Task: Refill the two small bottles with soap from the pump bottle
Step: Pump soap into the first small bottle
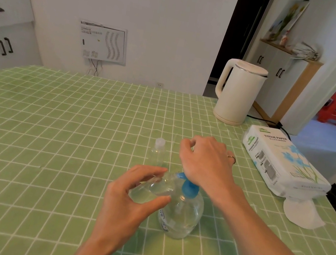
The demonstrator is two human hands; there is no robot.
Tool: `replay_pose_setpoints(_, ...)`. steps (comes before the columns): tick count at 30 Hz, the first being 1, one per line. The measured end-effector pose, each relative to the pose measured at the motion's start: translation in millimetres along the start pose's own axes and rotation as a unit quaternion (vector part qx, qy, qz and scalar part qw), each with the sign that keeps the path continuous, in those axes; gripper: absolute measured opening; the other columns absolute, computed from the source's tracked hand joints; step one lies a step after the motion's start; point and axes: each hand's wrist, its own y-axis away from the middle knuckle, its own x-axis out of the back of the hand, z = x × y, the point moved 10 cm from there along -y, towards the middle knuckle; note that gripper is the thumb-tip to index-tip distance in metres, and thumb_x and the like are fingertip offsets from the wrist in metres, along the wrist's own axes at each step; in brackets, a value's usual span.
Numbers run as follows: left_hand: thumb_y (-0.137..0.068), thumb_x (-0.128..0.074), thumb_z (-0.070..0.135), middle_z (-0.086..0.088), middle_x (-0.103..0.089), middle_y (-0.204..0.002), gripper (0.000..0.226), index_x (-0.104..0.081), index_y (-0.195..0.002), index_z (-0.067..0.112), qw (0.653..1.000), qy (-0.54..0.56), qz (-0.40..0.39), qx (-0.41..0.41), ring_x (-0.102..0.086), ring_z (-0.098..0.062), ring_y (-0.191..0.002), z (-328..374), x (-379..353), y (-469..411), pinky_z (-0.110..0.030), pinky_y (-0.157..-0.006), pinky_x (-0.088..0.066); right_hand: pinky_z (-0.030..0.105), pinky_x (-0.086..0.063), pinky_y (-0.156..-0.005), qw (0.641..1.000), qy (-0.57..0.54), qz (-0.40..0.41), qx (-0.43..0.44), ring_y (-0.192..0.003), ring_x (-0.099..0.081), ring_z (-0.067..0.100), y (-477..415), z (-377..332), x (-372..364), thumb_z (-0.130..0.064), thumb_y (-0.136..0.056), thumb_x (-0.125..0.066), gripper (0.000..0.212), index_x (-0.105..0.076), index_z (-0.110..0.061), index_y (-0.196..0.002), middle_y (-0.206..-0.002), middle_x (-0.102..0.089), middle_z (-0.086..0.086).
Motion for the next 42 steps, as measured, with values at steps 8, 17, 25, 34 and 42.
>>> replay_pose_setpoints(8, -0.072, -0.096, 0.023, 0.014, -0.078, -0.113, 0.05, -0.076, -0.115, 0.039, 1.0, 0.001, 0.004, 0.002, -0.073, -0.014, -0.113, 0.5, 1.7, -0.4, -0.028, -0.099, -0.054, 0.06, -0.043, -0.11, 1.0, -0.023, 0.018, -0.013, -0.102, -0.058, 0.034, 1.5, 1.7, 2.3, -0.038, -0.105, -0.038, 0.041, -0.07, -0.018, -0.088, -0.084, -0.067, 0.003)
replay_pose_setpoints(17, -0.072, -0.095, 0.011, 0.015, -0.078, -0.113, 0.053, -0.077, -0.115, 0.036, 1.0, -0.006, -0.001, 0.003, -0.073, -0.012, -0.113, -2.1, -1.3, 0.9, -0.016, -0.099, -0.052, 0.059, -0.044, -0.108, 0.999, -0.028, -0.011, -0.024, -0.099, -0.061, 0.032, 3.2, 6.4, -7.6, -0.038, -0.105, -0.041, 0.041, -0.076, -0.018, -0.095, -0.079, -0.068, 0.002)
replay_pose_setpoints(25, -0.07, -0.093, 0.029, 0.014, -0.078, -0.114, 0.049, -0.076, -0.115, 0.04, 1.0, -0.001, 0.005, -0.001, -0.073, -0.014, -0.114, 0.8, 3.3, -0.4, -0.028, -0.098, -0.055, 0.063, -0.035, -0.117, 1.0, 0.0, 0.023, 0.012, -0.115, -0.058, 0.032, 1.8, -5.5, 4.4, -0.04, -0.107, -0.037, 0.041, -0.072, -0.018, -0.101, -0.104, -0.069, 0.005)
replay_pose_setpoints(34, -0.071, -0.094, 0.021, 0.015, -0.078, -0.113, 0.05, -0.076, -0.114, 0.039, 1.0, -0.01, 0.001, -0.003, -0.073, -0.012, -0.112, -5.2, 0.0, 1.8, -0.015, -0.097, -0.052, 0.056, -0.048, -0.106, 0.999, -0.027, -0.031, -0.021, -0.092, -0.064, 0.033, 3.2, 5.7, -14.2, -0.037, -0.105, -0.041, 0.043, -0.076, -0.018, -0.089, -0.07, -0.064, 0.0)
replay_pose_setpoints(42, -0.07, -0.087, 0.039, 0.017, -0.077, -0.114, 0.047, -0.074, -0.114, 0.044, 1.0, -0.018, 0.003, -0.007, -0.072, -0.012, -0.113, 2.5, 3.0, 1.3, -0.022, -0.097, -0.054, 0.061, -0.039, -0.114, 1.0, -0.006, 0.015, 0.015, -0.098, -0.063, 0.032, 0.9, -4.2, 4.5, -0.04, -0.106, -0.038, 0.044, -0.073, -0.018, -0.089, -0.082, -0.069, 0.004)
